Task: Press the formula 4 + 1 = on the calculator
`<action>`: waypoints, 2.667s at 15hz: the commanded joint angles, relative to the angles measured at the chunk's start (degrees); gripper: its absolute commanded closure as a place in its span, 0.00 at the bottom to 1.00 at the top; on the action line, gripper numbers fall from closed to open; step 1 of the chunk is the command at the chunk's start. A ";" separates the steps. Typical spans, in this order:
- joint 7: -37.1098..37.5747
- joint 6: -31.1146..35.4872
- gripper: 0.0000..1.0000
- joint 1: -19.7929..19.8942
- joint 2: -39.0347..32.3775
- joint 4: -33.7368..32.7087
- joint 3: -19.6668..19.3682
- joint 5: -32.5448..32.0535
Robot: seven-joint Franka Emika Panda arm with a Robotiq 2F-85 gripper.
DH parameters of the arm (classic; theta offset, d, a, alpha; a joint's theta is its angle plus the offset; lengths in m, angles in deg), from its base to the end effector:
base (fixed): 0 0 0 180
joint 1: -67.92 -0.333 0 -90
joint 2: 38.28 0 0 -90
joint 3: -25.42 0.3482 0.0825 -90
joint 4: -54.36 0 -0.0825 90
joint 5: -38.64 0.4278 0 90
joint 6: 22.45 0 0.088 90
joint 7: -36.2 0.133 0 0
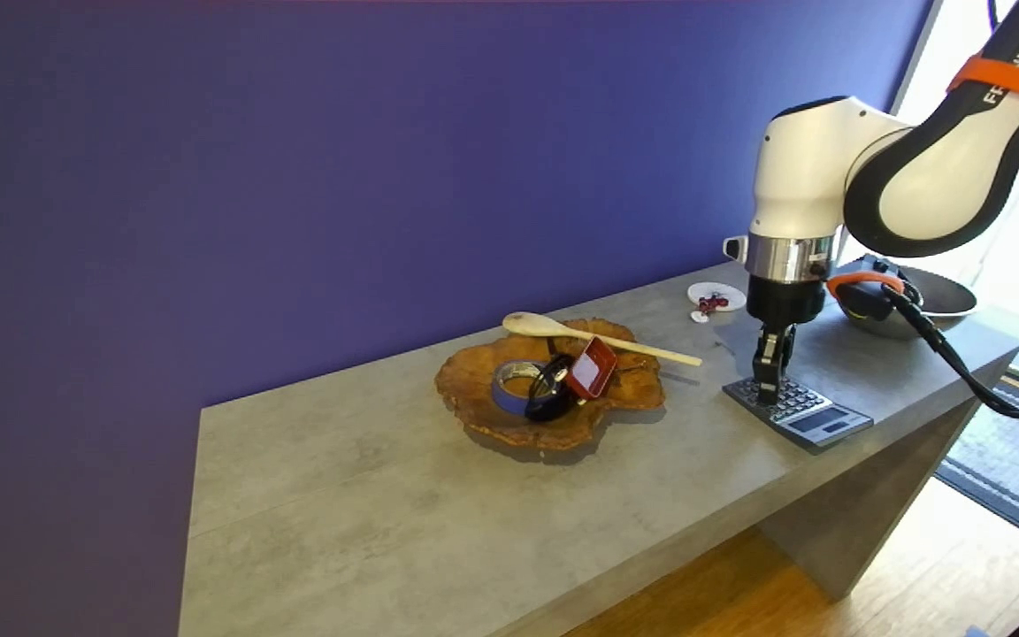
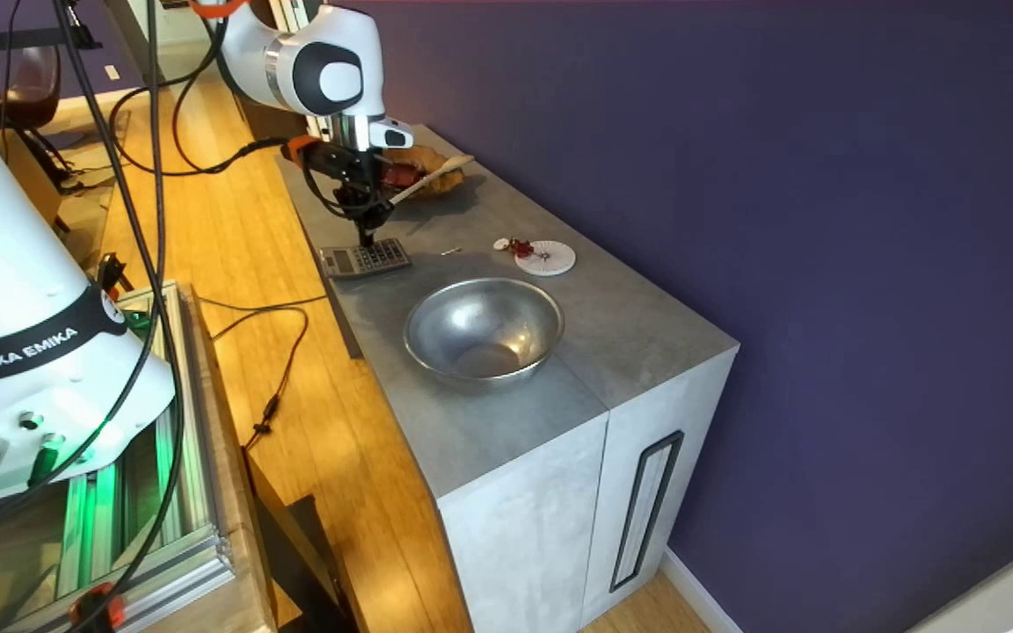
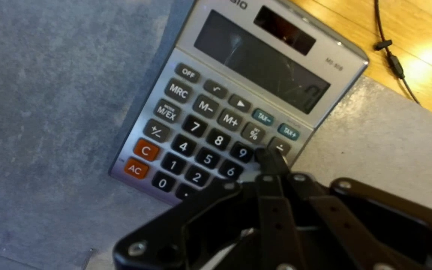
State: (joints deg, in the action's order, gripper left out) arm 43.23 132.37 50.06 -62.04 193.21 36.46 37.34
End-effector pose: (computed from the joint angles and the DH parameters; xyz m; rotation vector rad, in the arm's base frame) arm 0.4266 0.2481 0.0953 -3.0472 -0.6048 0.2225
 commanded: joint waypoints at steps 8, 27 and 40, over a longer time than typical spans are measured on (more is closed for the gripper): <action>0.87 -0.50 1.00 -1.38 -1.69 -1.59 -1.35 -2.85; 7.00 0.71 1.00 -5.33 -5.97 -3.20 -4.78 -6.12; 2.90 -0.68 1.00 -2.65 0.53 0.05 -2.96 -4.55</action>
State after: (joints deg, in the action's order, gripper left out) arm 47.17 131.19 46.17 -62.89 191.91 33.23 33.60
